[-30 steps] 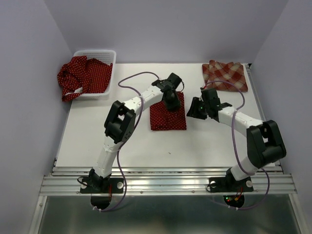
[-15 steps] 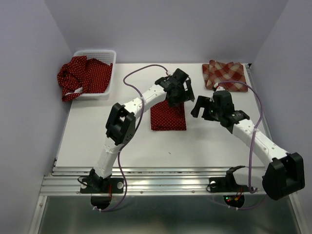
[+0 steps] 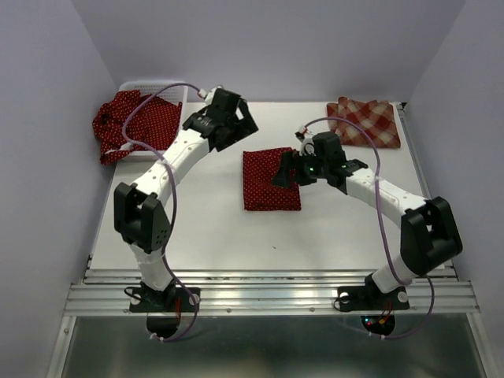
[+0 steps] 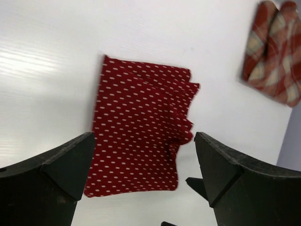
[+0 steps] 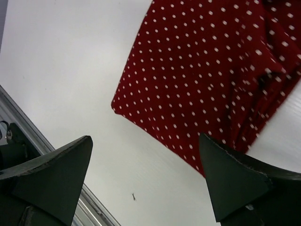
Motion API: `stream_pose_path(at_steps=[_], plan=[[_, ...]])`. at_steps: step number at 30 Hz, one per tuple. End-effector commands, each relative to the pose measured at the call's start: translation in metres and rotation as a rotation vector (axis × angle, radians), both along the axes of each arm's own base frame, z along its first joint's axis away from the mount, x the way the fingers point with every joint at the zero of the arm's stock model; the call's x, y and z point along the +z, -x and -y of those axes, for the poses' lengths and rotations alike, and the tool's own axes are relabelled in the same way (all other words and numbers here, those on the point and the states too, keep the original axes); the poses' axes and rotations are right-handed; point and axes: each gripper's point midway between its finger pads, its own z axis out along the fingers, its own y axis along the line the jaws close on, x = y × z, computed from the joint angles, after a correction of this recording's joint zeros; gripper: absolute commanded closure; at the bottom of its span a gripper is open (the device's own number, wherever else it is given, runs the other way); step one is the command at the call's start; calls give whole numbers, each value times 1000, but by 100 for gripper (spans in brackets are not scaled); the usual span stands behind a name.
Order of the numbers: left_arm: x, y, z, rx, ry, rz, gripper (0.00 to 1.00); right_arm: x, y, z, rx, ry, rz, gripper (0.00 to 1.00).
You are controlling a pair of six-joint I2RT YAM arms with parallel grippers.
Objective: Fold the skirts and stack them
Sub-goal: Fold the skirt
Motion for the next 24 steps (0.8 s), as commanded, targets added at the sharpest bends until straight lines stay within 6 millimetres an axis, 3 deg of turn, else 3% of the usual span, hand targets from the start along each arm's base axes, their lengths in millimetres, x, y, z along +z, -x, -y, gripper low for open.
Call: stream_pose_path(at_steps=[1,3,4,6,10,16,20,24], plan=[[-19,18,-53,89,-83,-12,1,22,-33,-40,78,-52,111,0],[-14,23,-75,143,-82,14,1,8,-48,-51,89,-31,90,0],[-29,31,-85,161,-97,-15,1,2,-54,-53,85,-16,81,0],[-29,39,-99,184,-87,-2,1,-16,-70,-51,39,38,52,0],[-29,46,-110,193,-102,15,1,-38,-91,-47,-28,107,27,0],[-37,48,-105,133,-114,1,1,-52,-118,-21,-133,155,5,0],[-40,47,-98,80,-114,8,1,-59,-124,-10,-136,161,-1,0],[-46,44,-79,-20,-67,16,1,-64,-125,-9,-74,180,22,0]])
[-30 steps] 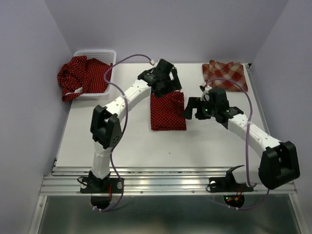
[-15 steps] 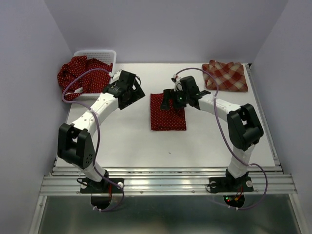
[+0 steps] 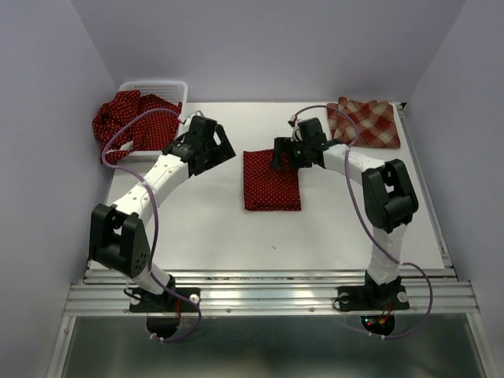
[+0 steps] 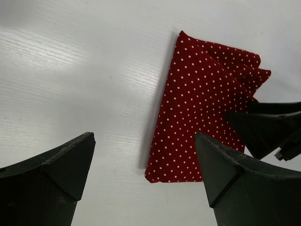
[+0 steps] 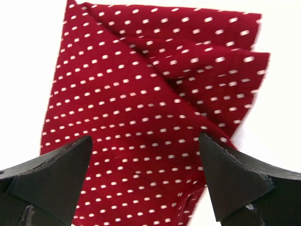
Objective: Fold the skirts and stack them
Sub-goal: Fold the skirt
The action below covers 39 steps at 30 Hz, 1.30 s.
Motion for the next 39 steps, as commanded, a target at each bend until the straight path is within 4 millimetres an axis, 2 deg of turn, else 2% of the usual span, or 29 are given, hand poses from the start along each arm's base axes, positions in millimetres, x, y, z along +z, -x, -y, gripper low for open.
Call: stream_pose_path(at_steps=[1,5,6,10,14,17,19,22,24,28,34,36,38,39], plan=[[5,-4,20,-125,42,45,1,6,-16,5,39,18,59,0],[-3,0,46,-245,51,44,1,-7,-18,4,92,-17,26,0],[-8,0,50,-257,47,32,1,-18,-13,-2,133,-34,1,0],[-19,-1,56,-291,42,4,1,-32,-21,-3,193,-26,14,0],[-25,0,57,-302,33,-11,1,-39,-37,11,212,41,70,0],[-26,1,55,-297,18,-16,1,-38,-43,17,238,70,110,0],[-25,0,52,-286,8,-14,1,-29,-53,24,215,86,134,0],[-22,-1,48,-266,-2,-4,1,3,-51,24,218,76,166,0],[-21,-7,40,-221,-30,8,1,28,-43,26,195,55,189,0],[-16,-12,38,-204,-37,22,1,50,-27,43,52,54,170,0],[-10,-20,36,-189,-36,53,1,70,5,59,-49,32,152,0],[-8,-25,32,-173,-41,63,1,76,21,63,-98,2,122,0],[-4,-29,31,-166,-38,75,1,78,38,59,-102,-53,83,0],[-4,-31,29,-163,-37,77,1,76,54,57,-86,-91,68,0]])
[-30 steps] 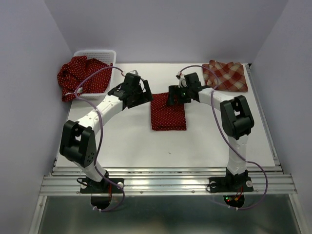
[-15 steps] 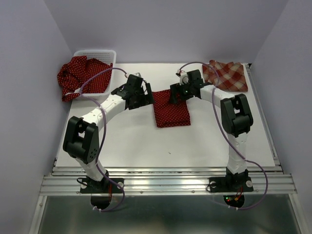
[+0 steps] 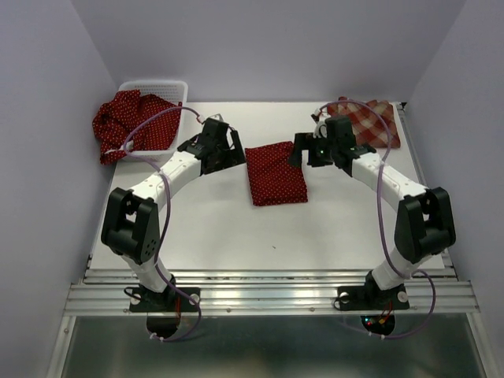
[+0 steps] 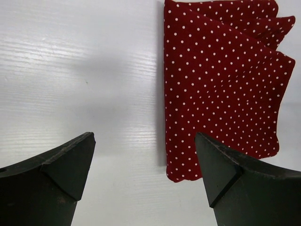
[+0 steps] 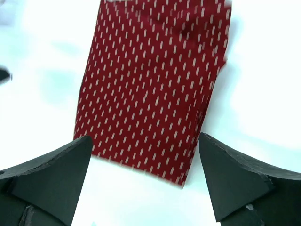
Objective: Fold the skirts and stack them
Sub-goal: Fold the skirt, then neatly place the folded skirt to the corner
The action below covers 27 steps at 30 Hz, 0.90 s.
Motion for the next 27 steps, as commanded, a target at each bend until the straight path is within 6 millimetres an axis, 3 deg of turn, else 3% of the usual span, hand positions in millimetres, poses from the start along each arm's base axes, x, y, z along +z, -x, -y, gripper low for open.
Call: stream_pose_path(at_steps=[1,3,9,16,22,27], plan=[[36,-24,-6,33,20,110,1,4,45,-6,-30,-161,-99,0],[38,-27,-9,37,20,121,1,-4,75,-14,11,-196,-117,0],[36,-30,-23,62,4,123,1,-36,133,-46,130,-213,-220,0],[33,-32,-28,75,-7,129,1,-68,131,-55,146,-221,-246,0],[27,-31,-39,103,-44,111,1,-91,100,-53,85,-149,-210,0],[29,-31,-45,123,-54,117,1,-96,81,-47,68,-110,-144,0]])
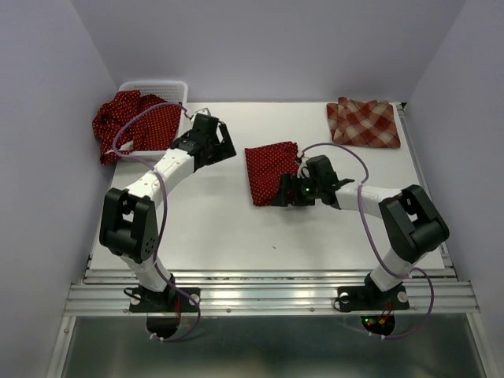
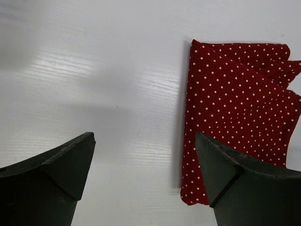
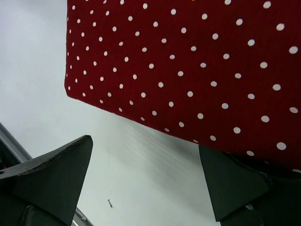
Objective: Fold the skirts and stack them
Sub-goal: Neatly place the folded skirt to the corner
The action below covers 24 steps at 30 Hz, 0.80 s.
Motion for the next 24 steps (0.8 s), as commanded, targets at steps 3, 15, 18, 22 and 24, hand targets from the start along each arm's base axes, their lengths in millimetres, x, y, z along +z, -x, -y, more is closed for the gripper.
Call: stream_pose_path(at_steps=[3,15,18,22,24], plan=[[18,-6,-17,47,-34,44,1,2,-43,13,-55,28,134,0],[17,-5,-40,98,-63,5,1,14,-109,48,-114,-182,195,0],[20,-7,-43,105,-63,6,1,21,-124,48,-102,-229,208,0],[19,-8,-48,114,-63,2,1,24,-158,55,-124,-251,232,0],[17,-8,-47,110,-59,-2,1,25,-169,55,-128,-250,244,0]])
